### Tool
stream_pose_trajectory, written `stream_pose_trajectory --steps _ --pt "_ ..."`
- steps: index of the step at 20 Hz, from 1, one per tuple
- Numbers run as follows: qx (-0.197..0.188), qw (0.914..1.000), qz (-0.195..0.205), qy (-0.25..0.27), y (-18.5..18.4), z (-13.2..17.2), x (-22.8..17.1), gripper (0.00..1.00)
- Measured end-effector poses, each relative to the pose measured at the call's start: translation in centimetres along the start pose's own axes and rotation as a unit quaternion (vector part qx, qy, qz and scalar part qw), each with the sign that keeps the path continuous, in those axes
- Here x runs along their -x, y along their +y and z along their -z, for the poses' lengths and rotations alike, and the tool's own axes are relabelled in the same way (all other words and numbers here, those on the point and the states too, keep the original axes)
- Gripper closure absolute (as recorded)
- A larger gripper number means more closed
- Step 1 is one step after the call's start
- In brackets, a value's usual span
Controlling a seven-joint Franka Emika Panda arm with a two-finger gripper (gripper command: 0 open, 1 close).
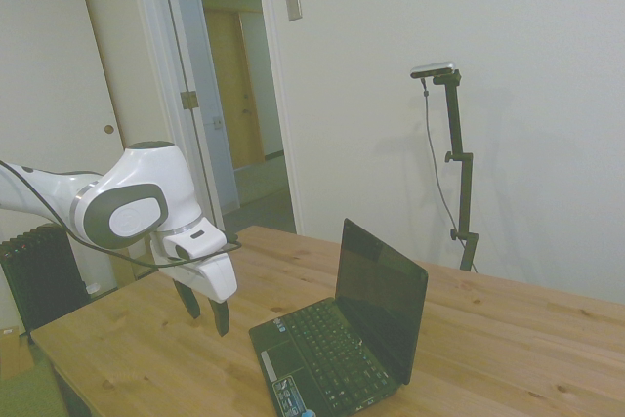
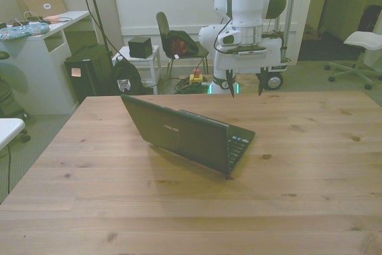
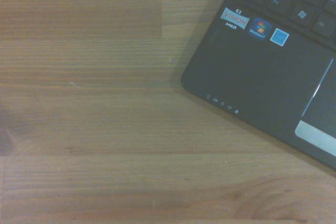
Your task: Close the laptop
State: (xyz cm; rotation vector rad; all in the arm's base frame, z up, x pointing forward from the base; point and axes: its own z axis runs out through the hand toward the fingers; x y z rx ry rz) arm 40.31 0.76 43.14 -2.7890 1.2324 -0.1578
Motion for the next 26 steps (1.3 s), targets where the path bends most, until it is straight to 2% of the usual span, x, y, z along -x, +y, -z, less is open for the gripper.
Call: stream_pose_trajectory --steps 2,5,11,16,20,26 --pt "0.003 1.0000 0.001 0.003 0.0 0.0 -0.1 0.00" --pt "0.010 0.9993 -0.020 0.030 0.3 1.3 -1.5 0.00" --pt "0.007 0.9943 -0.060 0.088 0.7 8.1 -6.7 0.00" --pt "0.000 0.9855 -0.107 0.131 1.7 13.8 -12.8 0.00" --pt "-0.005 0.9744 -0.150 0.167 3.1 17.2 -18.7 0.00" --pt "-0.006 0.9626 -0.200 0.182 4.8 17.9 -27.4 0.00"
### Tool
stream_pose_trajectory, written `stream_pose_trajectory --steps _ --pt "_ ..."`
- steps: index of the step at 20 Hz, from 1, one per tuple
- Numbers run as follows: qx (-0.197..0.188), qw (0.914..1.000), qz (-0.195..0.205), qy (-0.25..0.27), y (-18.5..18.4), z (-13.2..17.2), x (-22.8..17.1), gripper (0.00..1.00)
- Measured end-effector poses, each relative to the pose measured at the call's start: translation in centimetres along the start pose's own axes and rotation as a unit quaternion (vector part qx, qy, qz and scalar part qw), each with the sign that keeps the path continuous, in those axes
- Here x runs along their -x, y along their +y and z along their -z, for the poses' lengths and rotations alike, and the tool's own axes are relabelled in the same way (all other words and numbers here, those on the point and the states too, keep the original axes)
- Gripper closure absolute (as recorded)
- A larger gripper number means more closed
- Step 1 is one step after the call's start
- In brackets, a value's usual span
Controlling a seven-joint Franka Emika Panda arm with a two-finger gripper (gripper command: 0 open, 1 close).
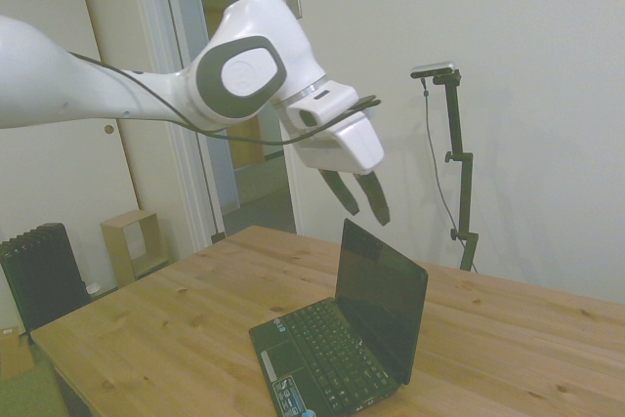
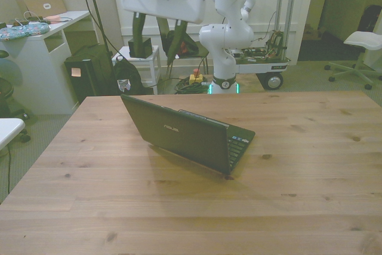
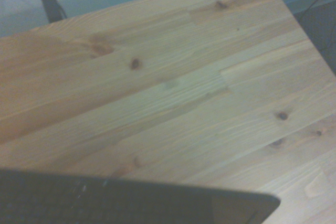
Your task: Close the laptop
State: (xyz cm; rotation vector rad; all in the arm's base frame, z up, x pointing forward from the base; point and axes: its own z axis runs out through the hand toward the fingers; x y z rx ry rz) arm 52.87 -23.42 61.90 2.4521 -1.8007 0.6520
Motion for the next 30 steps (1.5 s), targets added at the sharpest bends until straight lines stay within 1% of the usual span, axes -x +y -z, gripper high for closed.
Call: stream_pose_trajectory --steps 4,7,9,12,14,18,21,22,25,30 --pt "-0.005 0.9991 -0.022 -0.034 -1.2 -3.3 -3.4 0.00" --pt "-0.011 0.9973 -0.034 -0.064 -2.7 -5.9 -4.2 0.00" --pt "-0.014 0.9963 -0.039 -0.075 -3.8 -7.2 -4.3 0.00" --pt "-0.013 0.9947 -0.043 -0.093 -5.0 -8.3 -4.4 0.00" --pt "-0.009 0.9930 -0.043 -0.110 -5.6 -9.5 -3.8 0.00" --pt "0.006 0.9910 -0.038 -0.128 -6.4 -12.3 -2.4 0.00" --pt "0.011 0.9899 -0.040 -0.135 -6.3 -13.4 -2.1 0.00" --pt "0.011 0.9894 -0.041 -0.139 -6.3 -13.6 -2.0 1.00" --pt "0.012 0.9875 -0.045 -0.151 -6.2 -14.0 -1.5 1.00" --pt "0.011 0.9871 -0.042 -0.154 -6.4 -14.0 -1.1 1.00"
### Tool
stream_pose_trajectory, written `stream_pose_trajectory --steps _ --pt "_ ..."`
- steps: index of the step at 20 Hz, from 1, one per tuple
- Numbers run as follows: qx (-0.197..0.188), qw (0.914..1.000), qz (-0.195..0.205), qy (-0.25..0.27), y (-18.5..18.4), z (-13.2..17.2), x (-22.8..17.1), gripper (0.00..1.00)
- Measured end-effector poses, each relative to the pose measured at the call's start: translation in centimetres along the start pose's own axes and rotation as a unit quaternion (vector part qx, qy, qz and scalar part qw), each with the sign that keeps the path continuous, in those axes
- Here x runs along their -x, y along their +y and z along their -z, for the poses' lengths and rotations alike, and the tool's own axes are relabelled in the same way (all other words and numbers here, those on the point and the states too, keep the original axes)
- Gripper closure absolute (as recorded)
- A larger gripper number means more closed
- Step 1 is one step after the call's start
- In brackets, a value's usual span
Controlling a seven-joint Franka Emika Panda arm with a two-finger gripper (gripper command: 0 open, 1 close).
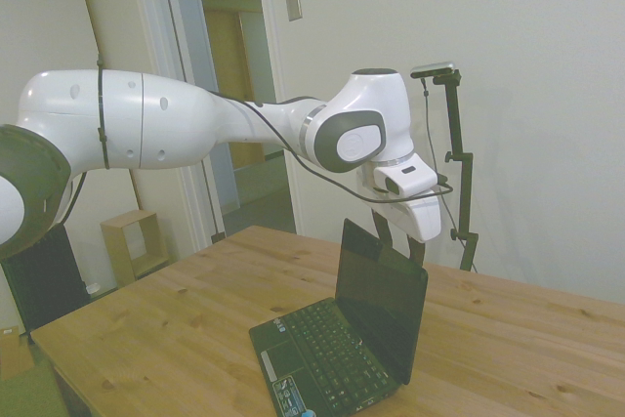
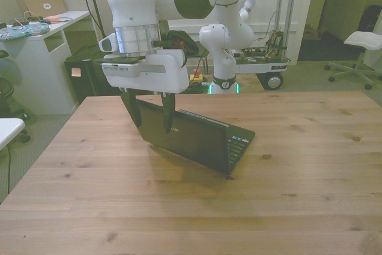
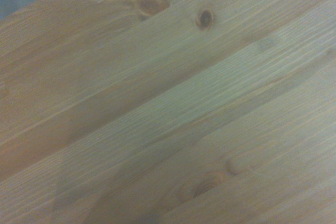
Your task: Close the laptop
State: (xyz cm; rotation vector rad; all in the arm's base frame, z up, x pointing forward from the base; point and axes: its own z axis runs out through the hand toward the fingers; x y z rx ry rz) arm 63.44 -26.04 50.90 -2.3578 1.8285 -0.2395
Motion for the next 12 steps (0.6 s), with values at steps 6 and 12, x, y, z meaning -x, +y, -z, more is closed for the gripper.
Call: stream_pose_trajectory --steps 6,12 --pt "0.000 1.0000 -0.001 -0.002 0.15 0.15 0.01 1.00" --pt "0.002 1.0000 -0.006 -0.003 0.60 0.03 -0.34 1.00"
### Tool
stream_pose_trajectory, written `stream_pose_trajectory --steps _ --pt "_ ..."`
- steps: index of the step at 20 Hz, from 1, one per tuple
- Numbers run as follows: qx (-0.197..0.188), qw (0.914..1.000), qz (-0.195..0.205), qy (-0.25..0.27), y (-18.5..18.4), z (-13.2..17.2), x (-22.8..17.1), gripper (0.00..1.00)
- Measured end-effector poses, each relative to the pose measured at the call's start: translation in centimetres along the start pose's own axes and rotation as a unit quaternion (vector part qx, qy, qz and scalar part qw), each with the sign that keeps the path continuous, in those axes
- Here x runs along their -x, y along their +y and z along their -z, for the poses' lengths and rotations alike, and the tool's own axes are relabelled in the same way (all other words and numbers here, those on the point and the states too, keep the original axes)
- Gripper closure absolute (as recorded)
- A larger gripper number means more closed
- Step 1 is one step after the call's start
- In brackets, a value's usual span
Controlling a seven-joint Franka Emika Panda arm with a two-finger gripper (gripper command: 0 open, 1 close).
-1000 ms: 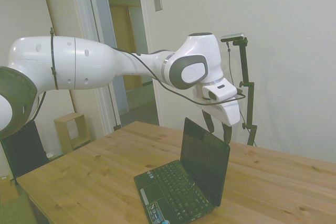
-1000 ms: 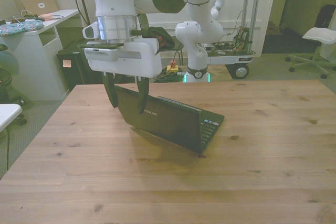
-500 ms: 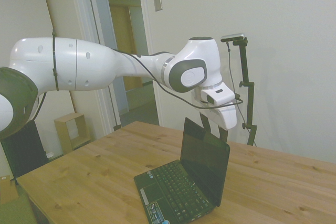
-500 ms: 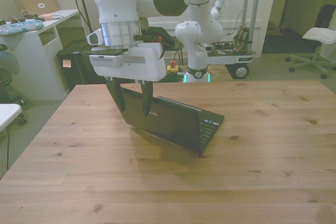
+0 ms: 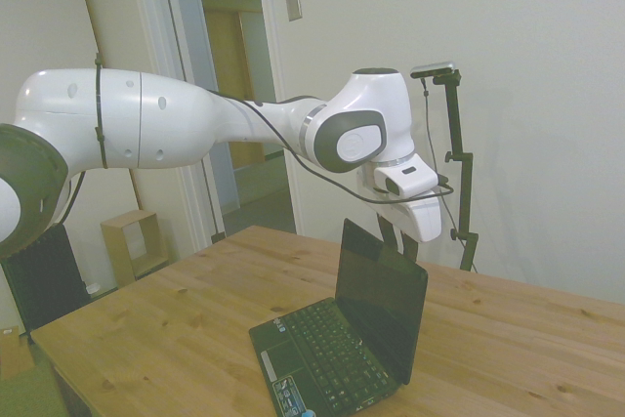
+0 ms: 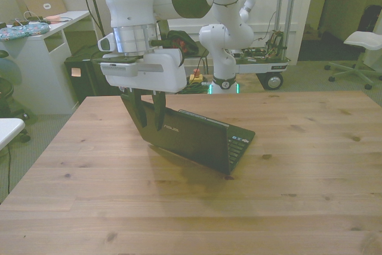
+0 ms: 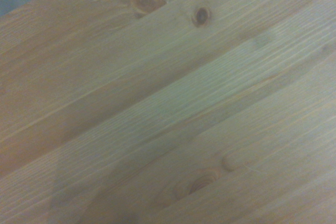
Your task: Close the laptop
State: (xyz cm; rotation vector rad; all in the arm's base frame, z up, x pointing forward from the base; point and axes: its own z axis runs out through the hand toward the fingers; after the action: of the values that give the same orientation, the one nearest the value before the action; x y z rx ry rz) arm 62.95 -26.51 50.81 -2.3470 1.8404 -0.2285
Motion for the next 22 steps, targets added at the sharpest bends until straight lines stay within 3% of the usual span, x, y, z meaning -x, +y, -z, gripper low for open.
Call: stream_pose_trajectory --steps 13,22 --pt "-0.003 1.0000 0.004 -0.005 0.6 1.5 1.2 1.00" --pt "0.015 0.9990 0.041 -0.011 1.9 2.9 8.0 1.00"
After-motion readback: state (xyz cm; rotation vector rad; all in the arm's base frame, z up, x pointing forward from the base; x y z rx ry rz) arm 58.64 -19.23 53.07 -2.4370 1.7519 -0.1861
